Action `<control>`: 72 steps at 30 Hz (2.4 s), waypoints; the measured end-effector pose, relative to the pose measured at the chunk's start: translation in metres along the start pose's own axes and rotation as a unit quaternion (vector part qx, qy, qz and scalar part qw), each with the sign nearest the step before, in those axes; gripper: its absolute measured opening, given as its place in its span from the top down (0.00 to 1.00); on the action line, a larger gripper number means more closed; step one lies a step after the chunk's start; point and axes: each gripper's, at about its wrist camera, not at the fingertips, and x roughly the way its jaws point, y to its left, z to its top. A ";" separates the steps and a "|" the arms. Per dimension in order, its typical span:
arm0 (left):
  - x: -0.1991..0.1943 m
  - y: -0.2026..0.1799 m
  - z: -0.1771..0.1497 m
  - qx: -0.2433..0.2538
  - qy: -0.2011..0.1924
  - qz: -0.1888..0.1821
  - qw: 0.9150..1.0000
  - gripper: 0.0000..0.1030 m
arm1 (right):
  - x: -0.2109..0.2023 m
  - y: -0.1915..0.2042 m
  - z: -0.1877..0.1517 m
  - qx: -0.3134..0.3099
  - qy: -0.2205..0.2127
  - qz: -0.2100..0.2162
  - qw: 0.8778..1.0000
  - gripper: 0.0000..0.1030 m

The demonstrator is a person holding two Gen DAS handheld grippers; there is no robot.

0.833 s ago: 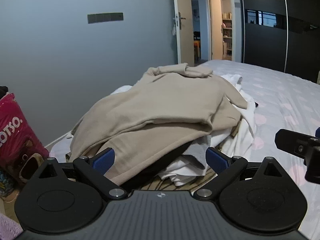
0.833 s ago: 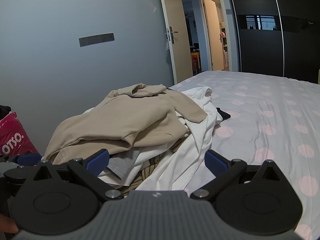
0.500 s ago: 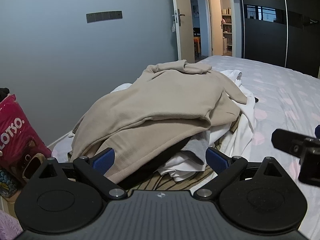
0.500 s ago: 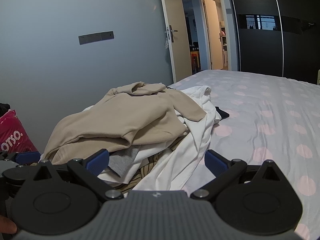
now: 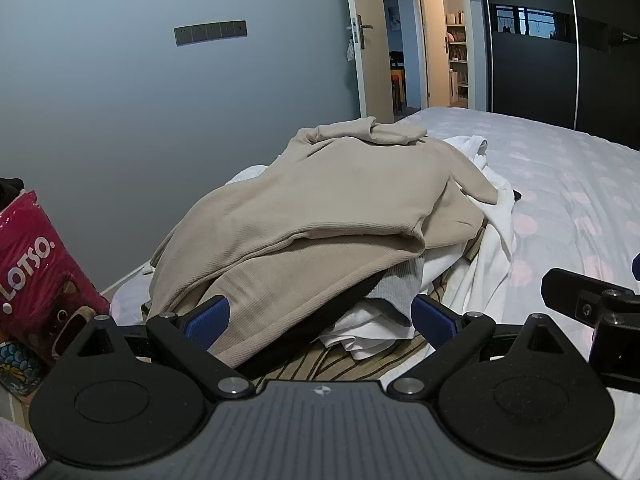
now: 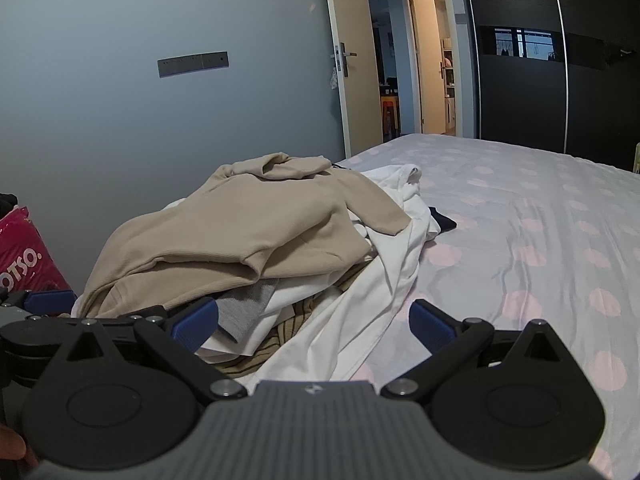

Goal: Fold clothes

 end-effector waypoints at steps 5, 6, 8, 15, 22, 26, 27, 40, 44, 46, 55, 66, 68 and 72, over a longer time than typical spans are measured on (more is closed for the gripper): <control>0.001 0.000 0.000 0.000 0.002 0.000 1.000 0.04 | 0.002 0.001 0.001 -0.002 0.003 0.000 1.000 0.01; 0.001 0.000 0.000 0.001 0.003 0.000 1.000 0.04 | 0.003 0.001 0.001 -0.003 0.004 0.001 1.000 0.01; 0.001 -0.001 0.000 0.002 0.003 0.000 1.000 0.04 | 0.003 0.002 0.001 -0.002 0.004 0.001 1.000 0.01; 0.000 -0.001 0.000 0.000 0.003 -0.001 1.000 0.04 | 0.004 0.002 0.000 0.011 0.000 -0.006 1.000 0.01; 0.000 -0.002 0.001 -0.001 0.004 -0.002 1.000 0.04 | 0.005 0.002 0.001 0.012 -0.006 -0.010 1.000 0.01; 0.000 -0.002 0.001 -0.002 0.005 -0.003 1.000 0.04 | 0.006 0.005 0.001 0.000 -0.001 -0.006 1.000 0.01; 0.000 -0.002 0.001 -0.003 0.005 -0.003 1.000 0.04 | 0.006 0.006 0.001 0.001 0.001 -0.006 1.000 0.01; 0.007 0.000 0.001 -0.003 0.016 -0.011 1.000 0.04 | 0.012 0.007 0.000 -0.004 0.012 -0.003 1.000 0.01; 0.012 0.002 0.002 0.005 0.020 -0.019 1.000 0.04 | 0.016 0.006 0.000 -0.008 0.017 -0.004 1.000 0.01; 0.015 0.005 0.004 0.011 0.018 -0.022 1.000 0.04 | 0.019 0.007 0.001 -0.009 0.019 -0.005 1.000 0.01; 0.048 0.035 0.031 0.046 0.024 -0.056 0.997 0.06 | 0.047 0.023 0.013 -0.036 0.031 0.014 0.999 0.01; 0.104 0.044 0.040 0.069 0.048 -0.100 0.991 0.25 | 0.125 0.053 0.031 -0.063 0.055 0.004 0.996 0.19; 0.110 0.042 0.037 0.078 0.047 -0.091 0.992 0.26 | 0.136 0.054 0.032 -0.068 0.061 0.004 0.996 0.20; 0.115 0.044 0.038 0.076 0.038 -0.096 0.992 0.30 | 0.160 0.053 0.031 -0.074 0.079 0.002 0.994 0.31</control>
